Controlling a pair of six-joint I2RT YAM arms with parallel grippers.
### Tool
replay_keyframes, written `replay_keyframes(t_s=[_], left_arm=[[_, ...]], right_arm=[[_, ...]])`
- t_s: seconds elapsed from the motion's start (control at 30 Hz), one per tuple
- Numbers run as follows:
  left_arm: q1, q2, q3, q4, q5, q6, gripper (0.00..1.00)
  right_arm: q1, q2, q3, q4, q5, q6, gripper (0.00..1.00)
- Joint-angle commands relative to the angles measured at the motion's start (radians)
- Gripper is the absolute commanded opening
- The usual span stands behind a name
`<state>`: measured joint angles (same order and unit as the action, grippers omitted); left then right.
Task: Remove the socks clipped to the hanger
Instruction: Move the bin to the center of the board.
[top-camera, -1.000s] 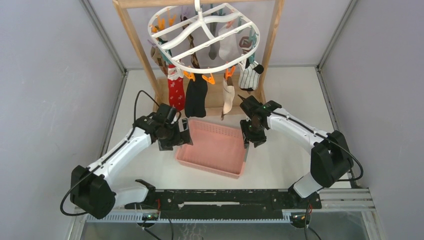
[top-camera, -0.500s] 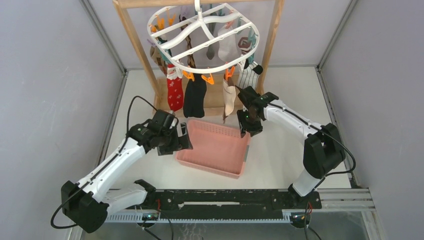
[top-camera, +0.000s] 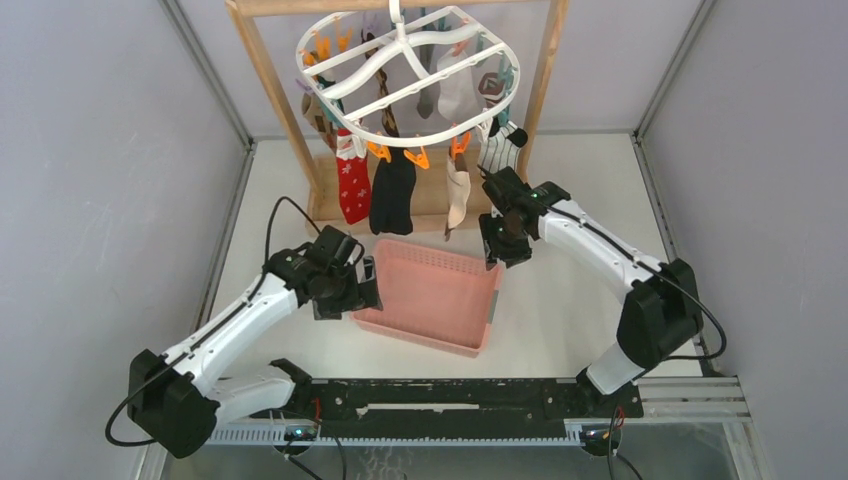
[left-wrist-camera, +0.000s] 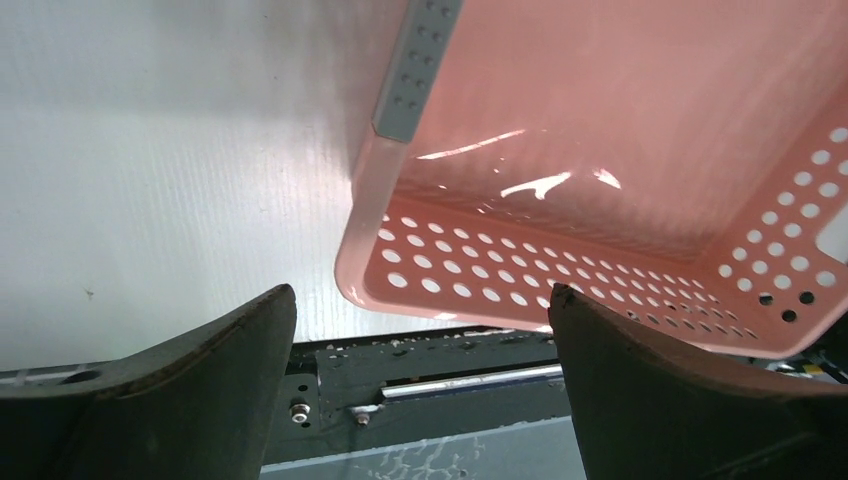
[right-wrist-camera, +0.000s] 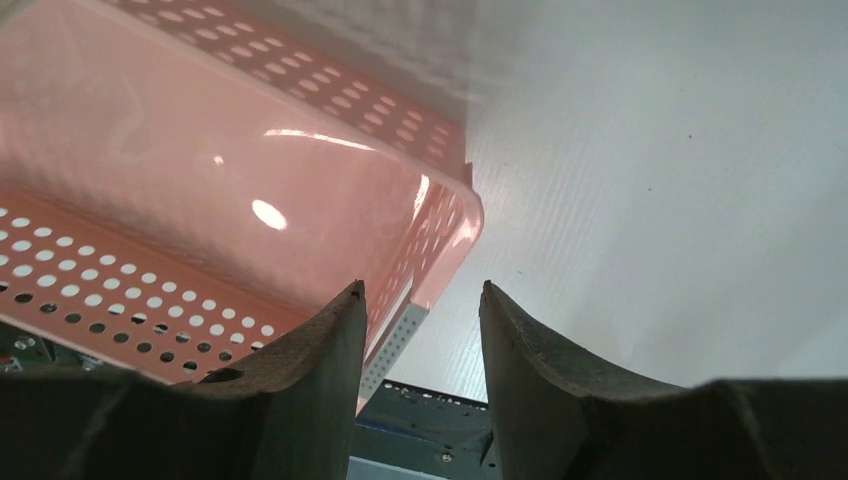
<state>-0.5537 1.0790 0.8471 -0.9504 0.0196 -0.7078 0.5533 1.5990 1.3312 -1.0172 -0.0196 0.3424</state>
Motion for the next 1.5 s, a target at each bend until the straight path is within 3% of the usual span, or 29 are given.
replay_keyframes(t_s=[0.0, 0.43, 0.83, 1.47], left_arm=[[-0.006, 0.039, -0.014, 0.019, -0.043, 0.012, 1.0], [-0.007, 0.024, -0.076, 0.029, -0.035, -0.025, 1.0], [-0.012, -0.098, -0.127, -0.015, 0.017, -0.09, 0.86], [-0.046, -0.152, -0.091, -0.085, 0.01, -0.11, 0.86]], right_arm=[[0.025, -0.097, 0.001, -0.022, 0.02, -0.008, 0.53], [0.059, -0.126, -0.054, -0.023, 0.012, -0.009, 0.53], [0.053, -0.096, -0.053, -0.013, -0.009, -0.035, 0.54], [0.003, -0.085, -0.051, -0.013, -0.005, -0.042, 0.54]])
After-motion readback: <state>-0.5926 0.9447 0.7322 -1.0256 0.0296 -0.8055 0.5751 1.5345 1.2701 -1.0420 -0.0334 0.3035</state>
